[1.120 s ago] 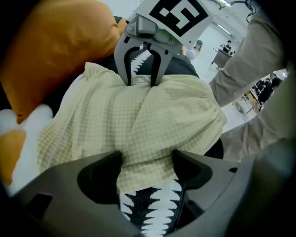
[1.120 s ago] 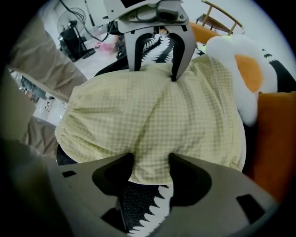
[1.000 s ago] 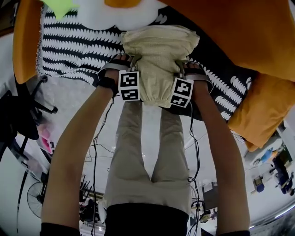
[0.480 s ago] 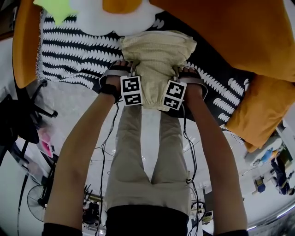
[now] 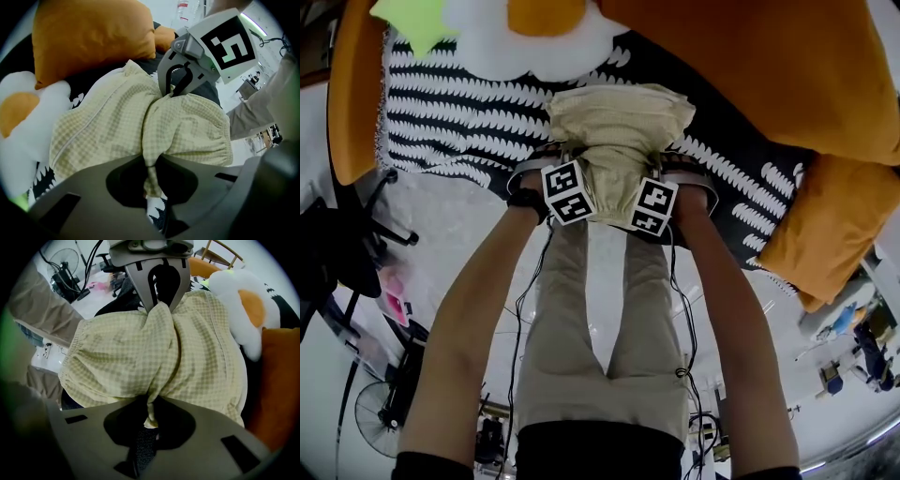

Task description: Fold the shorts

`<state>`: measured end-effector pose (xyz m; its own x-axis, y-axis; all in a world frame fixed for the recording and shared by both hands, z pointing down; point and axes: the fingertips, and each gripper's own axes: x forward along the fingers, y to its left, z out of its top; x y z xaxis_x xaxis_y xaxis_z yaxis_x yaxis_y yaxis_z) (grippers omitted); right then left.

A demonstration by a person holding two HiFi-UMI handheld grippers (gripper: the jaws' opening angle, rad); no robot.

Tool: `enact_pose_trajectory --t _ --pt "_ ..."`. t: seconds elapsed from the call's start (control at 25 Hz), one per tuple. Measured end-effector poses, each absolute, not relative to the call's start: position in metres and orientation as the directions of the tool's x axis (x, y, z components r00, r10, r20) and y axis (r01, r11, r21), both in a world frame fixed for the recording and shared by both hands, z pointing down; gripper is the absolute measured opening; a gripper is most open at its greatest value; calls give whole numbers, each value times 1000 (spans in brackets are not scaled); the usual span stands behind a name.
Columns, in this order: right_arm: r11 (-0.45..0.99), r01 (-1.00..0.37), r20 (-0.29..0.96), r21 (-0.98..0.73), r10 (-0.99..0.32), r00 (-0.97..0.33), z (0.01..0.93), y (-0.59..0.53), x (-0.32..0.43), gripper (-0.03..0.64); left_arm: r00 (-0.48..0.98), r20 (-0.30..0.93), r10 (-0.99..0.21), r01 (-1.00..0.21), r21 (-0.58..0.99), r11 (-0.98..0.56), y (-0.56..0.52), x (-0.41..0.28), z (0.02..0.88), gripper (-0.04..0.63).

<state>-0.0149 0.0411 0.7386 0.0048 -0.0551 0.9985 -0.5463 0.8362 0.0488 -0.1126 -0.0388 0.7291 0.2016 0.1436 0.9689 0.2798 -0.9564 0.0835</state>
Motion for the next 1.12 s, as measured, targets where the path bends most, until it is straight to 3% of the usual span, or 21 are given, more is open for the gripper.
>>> enact_pose_trajectory --t 0.28,0.52,0.72,1.12 --pt "825 -563 987 -38 -56 -148 698 45 3 51 232 946 225 411 114 -905 -36 -108 684 43" --pt "789 -613 939 -34 -185 -289 609 35 14 49 332 924 188 543 -24 -839 -50 -102 614 38" --pt "804 -589 935 81 -265 -234 559 7 41 49 357 917 181 598 -75 -798 -78 -77 569 38" --pt "658 -665 871 353 -491 -23 497 -34 131 49 542 840 -32 519 -364 -773 -133 25 499 40"
